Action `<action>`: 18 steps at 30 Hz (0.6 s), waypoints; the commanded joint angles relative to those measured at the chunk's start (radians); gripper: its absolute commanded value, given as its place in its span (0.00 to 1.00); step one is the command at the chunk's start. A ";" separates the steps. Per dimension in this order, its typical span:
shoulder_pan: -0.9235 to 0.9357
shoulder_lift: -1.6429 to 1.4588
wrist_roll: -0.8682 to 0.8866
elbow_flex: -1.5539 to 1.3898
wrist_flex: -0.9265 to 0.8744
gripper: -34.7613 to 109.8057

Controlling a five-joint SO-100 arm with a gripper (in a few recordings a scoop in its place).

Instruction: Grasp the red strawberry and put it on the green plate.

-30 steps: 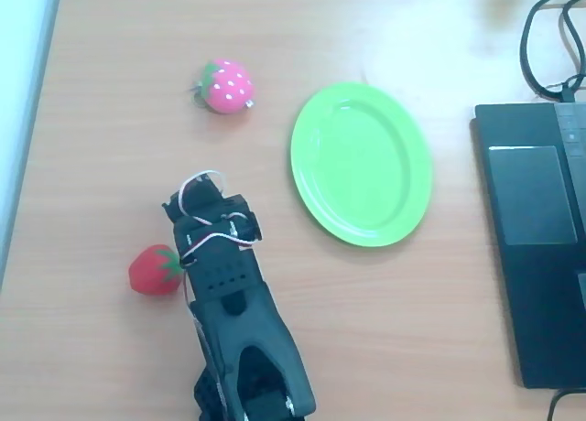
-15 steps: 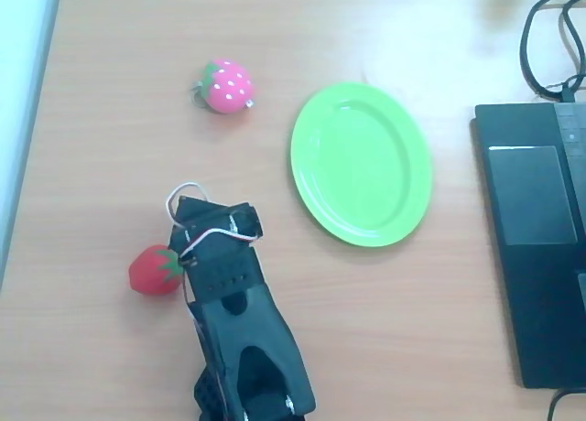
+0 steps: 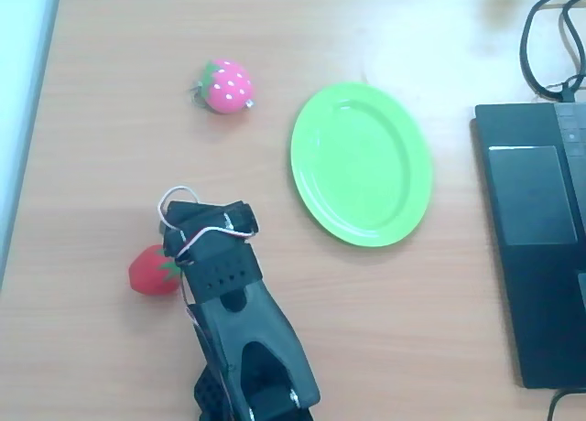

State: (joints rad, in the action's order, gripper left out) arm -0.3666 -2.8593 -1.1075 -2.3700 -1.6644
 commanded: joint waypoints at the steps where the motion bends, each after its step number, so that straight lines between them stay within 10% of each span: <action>1: -0.058 0.028 -0.041 0.020 -0.058 0.48; 18: -0.186 0.221 -0.074 0.018 -0.101 0.53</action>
State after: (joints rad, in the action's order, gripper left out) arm -0.5323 -2.6691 -1.1796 -2.3700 -1.7549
